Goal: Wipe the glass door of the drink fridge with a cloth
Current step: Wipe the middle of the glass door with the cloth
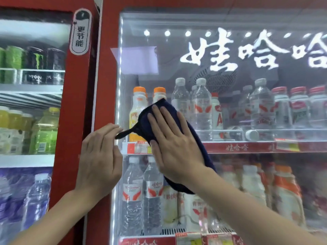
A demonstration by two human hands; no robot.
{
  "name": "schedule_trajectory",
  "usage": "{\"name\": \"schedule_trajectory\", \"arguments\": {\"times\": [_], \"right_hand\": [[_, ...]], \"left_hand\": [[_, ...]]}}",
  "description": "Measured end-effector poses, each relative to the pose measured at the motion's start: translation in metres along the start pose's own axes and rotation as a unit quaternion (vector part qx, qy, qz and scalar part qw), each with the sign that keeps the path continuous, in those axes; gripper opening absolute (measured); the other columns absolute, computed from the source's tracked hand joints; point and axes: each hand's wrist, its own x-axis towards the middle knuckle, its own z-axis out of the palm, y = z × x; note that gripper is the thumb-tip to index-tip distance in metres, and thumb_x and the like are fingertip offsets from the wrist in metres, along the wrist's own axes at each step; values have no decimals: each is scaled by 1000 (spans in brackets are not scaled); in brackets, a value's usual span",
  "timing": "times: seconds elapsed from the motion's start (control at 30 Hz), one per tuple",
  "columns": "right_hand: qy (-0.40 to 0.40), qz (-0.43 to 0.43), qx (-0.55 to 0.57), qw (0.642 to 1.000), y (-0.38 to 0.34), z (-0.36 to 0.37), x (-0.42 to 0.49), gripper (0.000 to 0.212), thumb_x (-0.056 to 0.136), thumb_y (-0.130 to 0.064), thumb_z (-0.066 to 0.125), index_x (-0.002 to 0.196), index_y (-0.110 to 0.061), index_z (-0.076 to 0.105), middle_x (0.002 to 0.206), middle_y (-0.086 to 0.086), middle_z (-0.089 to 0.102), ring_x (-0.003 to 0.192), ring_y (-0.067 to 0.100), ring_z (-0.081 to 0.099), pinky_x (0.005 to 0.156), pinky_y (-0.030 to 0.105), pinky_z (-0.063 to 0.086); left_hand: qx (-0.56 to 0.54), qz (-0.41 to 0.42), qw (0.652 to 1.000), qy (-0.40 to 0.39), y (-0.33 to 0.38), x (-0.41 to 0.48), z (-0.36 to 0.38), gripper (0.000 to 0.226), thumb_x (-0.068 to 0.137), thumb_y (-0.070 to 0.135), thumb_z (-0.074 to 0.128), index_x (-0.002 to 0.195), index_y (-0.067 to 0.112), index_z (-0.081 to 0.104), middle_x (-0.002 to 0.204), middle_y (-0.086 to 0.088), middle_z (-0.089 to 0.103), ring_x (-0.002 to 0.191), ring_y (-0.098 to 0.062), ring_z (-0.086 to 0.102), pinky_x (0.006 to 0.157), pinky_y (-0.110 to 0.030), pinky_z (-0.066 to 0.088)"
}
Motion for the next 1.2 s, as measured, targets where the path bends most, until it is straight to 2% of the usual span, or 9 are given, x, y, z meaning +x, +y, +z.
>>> {"name": "schedule_trajectory", "arguments": {"times": [0.17,0.27,0.4,0.53,0.67,0.8,0.93,1.03,1.2], "right_hand": [[-69,-156,2,985,-30,7,-51,65,108,-39,31,164,-12,11,172,5,2,159,21,-4,128,51,7],[-79,-241,-19,967,-4,-2,-14,63,108,-37,31,164,-16,12,172,2,5,159,18,-1,129,47,4],[-5,-115,-40,993,15,-10,62,61,107,-36,29,163,-15,20,171,4,13,159,20,9,126,50,13],[22,-27,-45,998,-7,0,65,61,107,-35,25,163,-12,18,171,6,12,159,21,7,127,51,12],[29,14,-24,999,-47,8,26,63,106,-35,26,163,-9,18,172,8,10,159,22,4,126,53,13],[-31,-94,-23,995,-70,14,-30,64,107,-37,29,163,-10,14,172,8,7,159,24,2,126,55,16],[-70,-226,-42,971,-34,1,3,63,107,-37,31,164,-14,15,172,4,8,159,20,3,128,50,12],[-24,-151,-61,986,-21,-5,61,62,106,-36,28,163,-13,19,171,5,13,159,21,9,127,50,14],[52,32,-29,998,-73,15,74,63,106,-36,28,161,-8,25,170,11,17,158,25,13,126,53,12]], "left_hand": [[0,19,1000,-1,-25,7,-14,44,90,1,43,130,1,61,136,-11,59,134,-31,51,116,-36,26],[15,43,999,-18,-35,12,-13,44,88,4,47,130,4,62,134,-10,60,132,-30,53,114,-38,29],[11,37,999,-2,-35,8,-6,45,85,4,47,127,4,63,132,-10,61,132,-28,51,113,-45,33],[-7,34,999,4,-36,6,-5,43,86,2,48,126,4,63,132,-10,61,133,-28,51,113,-46,35],[-64,12,998,15,-36,4,-11,43,85,-2,50,127,3,58,129,-11,59,129,-28,52,114,-34,31],[-78,-17,997,20,-58,-12,-26,45,89,2,45,133,-1,55,133,-15,56,129,-29,50,115,-38,35],[-46,-7,998,-34,-76,-23,-30,54,87,-2,46,140,-2,52,144,-14,53,139,-30,46,122,-38,28],[-40,-9,998,-44,-74,-24,-27,56,85,-4,46,141,-4,50,145,-16,51,140,-32,44,123,-41,27],[-64,-30,997,-13,-74,-29,-24,56,87,-6,43,143,-3,47,145,-16,48,141,-29,42,123,-39,28]]}}
